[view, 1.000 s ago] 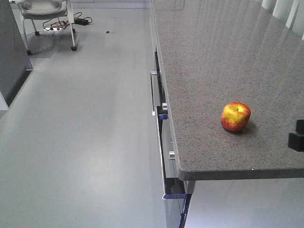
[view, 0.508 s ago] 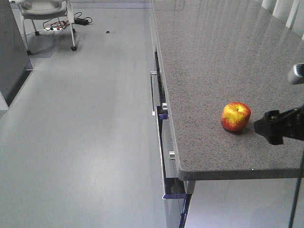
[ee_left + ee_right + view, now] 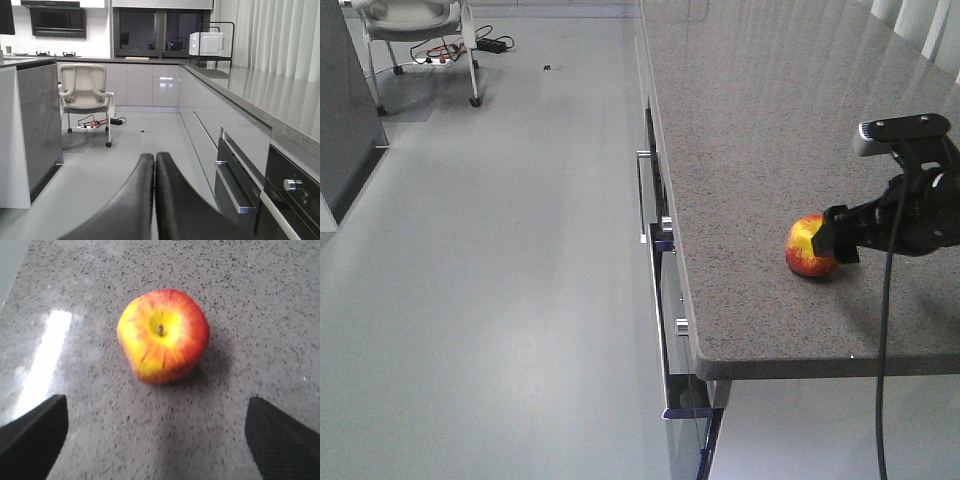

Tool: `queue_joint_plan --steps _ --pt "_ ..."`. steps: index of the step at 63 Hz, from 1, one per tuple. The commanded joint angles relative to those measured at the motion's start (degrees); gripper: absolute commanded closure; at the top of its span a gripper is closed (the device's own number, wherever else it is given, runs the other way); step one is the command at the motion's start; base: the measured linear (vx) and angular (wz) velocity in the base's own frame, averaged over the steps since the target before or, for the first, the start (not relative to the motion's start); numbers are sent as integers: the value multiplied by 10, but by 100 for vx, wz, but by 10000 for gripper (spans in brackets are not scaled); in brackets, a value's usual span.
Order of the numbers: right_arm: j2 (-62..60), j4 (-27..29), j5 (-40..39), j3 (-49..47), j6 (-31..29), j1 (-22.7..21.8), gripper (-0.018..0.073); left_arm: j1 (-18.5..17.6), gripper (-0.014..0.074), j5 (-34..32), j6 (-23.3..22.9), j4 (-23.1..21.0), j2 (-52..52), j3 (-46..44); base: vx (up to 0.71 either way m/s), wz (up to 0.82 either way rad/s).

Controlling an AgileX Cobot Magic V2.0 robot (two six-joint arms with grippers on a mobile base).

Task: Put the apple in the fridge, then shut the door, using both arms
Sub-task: 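Lower the open right gripper over the apple and close on it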

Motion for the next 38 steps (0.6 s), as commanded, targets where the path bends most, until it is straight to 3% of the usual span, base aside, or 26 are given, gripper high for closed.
queue_joint_plan --steps 1,38 --pt "12 9 -27 -41 -9 -3 -122 0 603 -43 -2 -2 -8 12 0 0" --pt "177 19 -21 -160 -30 -2 -60 0 603 -43 -2 -2 -8 12 0 0"
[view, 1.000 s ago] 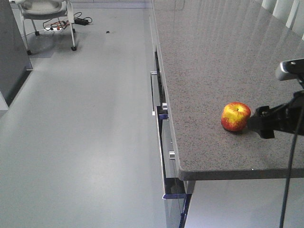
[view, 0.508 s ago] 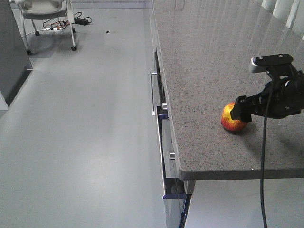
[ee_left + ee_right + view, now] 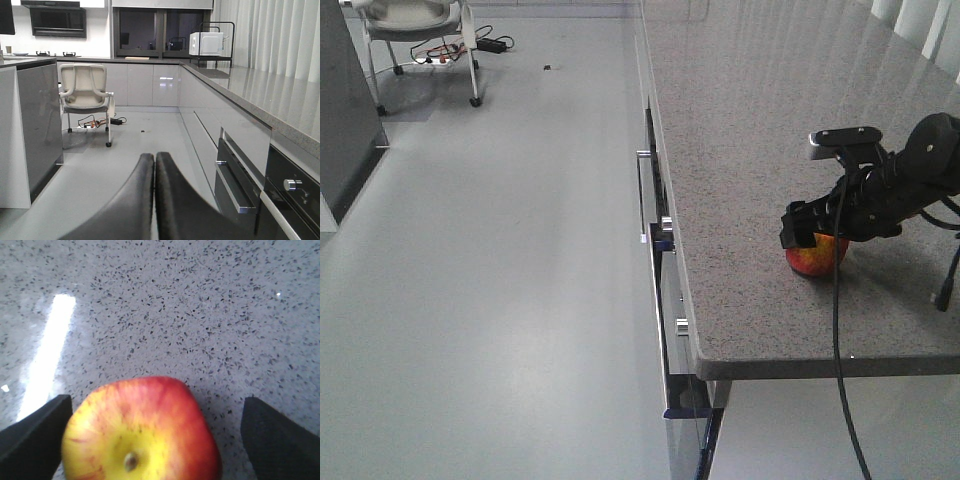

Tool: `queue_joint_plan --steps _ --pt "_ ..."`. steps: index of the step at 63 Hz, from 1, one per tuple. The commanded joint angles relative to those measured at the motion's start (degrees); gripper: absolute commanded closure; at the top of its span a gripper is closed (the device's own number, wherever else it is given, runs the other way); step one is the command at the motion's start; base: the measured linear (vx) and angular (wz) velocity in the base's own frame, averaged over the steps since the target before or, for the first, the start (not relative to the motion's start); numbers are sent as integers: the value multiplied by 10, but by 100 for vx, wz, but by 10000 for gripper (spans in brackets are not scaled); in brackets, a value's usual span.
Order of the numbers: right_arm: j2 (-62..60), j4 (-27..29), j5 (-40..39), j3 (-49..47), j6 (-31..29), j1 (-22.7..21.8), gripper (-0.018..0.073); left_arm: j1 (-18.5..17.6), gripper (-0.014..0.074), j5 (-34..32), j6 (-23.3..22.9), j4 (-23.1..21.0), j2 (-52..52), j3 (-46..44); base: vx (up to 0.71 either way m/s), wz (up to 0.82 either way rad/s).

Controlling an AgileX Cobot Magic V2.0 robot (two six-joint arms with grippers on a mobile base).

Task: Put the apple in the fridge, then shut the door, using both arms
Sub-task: 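Lower the open right gripper over the apple and close on it, then lift the apple off the countertop with the right gripper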

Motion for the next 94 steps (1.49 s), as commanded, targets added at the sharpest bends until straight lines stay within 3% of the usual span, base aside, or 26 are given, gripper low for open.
queue_joint_plan --steps 1,23,38,70,77,94 --pt "-16 4 -16 -21 -19 -2 -55 0 603 -43 -2 -2 -8 12 0 0" --pt "-15 4 0 -21 -16 -2 211 0 603 -43 -2 -2 -8 12 0 0" --pt "-71 23 17 -17 -16 -2 253 0 603 -43 -2 -2 -8 12 0 0" --pt "-339 289 15 217 -231 -2 253 0 603 -43 -2 -2 -8 12 0 0" --pt "-387 297 20 247 -244 33 253 0 603 -43 -2 -2 -8 12 0 0" --pt "-464 285 34 312 -229 191 253 0 603 -43 -2 -2 -8 12 0 0"
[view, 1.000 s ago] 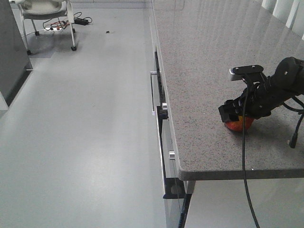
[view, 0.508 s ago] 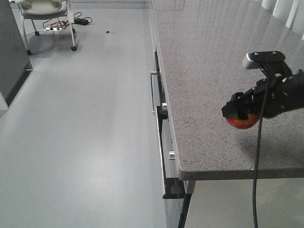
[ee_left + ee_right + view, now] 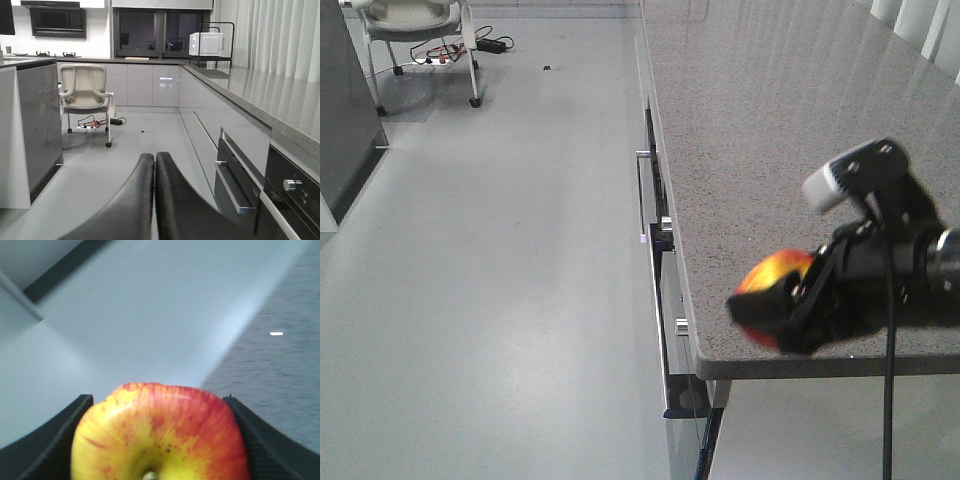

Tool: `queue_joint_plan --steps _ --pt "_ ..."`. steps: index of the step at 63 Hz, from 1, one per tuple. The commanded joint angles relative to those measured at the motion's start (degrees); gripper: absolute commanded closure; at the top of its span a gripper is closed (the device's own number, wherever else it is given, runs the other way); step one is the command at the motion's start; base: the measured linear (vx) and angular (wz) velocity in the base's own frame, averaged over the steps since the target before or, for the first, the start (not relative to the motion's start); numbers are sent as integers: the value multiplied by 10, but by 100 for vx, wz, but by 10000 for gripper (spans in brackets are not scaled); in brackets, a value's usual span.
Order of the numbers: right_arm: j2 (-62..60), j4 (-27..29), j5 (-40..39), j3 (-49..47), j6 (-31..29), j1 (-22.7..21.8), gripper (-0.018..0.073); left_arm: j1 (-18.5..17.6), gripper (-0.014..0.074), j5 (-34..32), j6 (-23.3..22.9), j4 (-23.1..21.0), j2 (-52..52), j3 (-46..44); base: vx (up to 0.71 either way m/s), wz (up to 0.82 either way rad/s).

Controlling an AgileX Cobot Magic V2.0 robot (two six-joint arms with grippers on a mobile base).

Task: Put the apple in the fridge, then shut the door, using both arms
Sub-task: 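Lift the apple off the countertop with the right gripper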

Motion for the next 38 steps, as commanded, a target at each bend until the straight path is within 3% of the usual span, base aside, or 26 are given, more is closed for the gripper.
queue_joint_plan --steps 1,16,38 --pt "-41 16 -16 12 11 44 253 0 603 -43 -2 -2 -8 12 0 0" --pt "-128 25 -18 103 42 119 253 0 603 -43 -2 -2 -8 12 0 0" --pt "-255 48 18 155 43 118 253 0 603 -43 -2 -2 -8 12 0 0"
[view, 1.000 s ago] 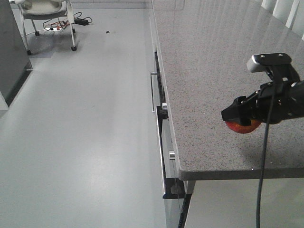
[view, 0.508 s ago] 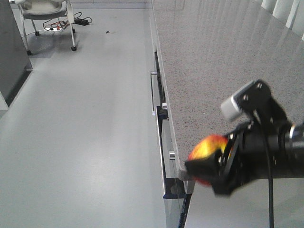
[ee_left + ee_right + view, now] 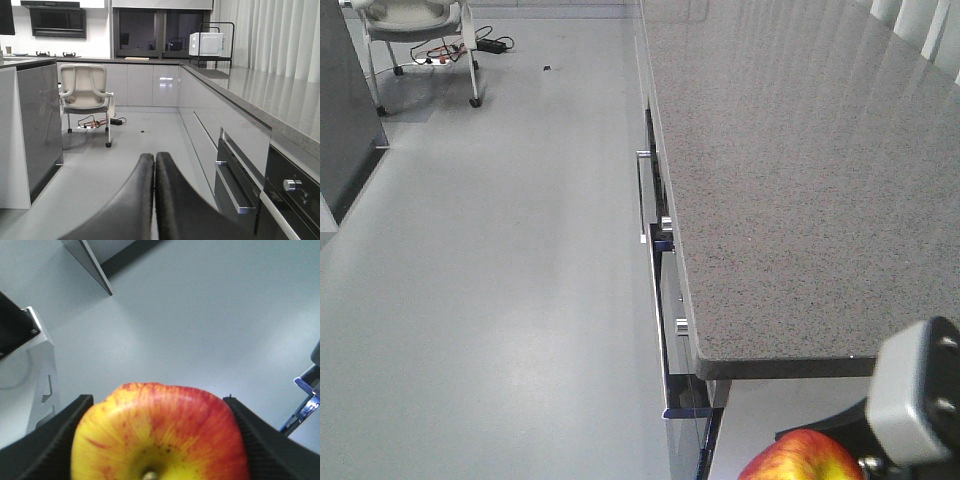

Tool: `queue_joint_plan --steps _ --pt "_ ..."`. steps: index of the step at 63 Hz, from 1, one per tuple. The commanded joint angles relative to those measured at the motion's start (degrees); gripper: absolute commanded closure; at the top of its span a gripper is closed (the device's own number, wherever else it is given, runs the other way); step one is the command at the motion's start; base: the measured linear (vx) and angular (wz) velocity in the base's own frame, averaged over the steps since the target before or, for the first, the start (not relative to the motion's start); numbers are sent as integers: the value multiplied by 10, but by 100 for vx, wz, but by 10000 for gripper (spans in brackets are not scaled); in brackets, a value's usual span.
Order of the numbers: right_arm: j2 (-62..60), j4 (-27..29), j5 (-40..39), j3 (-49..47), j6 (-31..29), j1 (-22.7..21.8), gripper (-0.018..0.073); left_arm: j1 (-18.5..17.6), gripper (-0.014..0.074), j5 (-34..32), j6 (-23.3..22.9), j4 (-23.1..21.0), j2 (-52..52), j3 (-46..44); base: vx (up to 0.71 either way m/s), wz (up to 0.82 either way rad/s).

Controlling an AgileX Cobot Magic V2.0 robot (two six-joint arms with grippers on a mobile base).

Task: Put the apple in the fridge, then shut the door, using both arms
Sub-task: 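Lift the apple off the countertop with the right gripper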

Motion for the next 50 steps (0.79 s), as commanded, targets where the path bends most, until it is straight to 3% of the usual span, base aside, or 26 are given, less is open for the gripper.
queue_joint_plan --steps 1,50 --pt "-30 30 -15 -16 -1 0 253 0 603 -43 -2 -2 -8 12 0 0" --pt "-71 30 31 -16 -1 0 253 0 603 -43 -2 -2 -8 12 0 0"
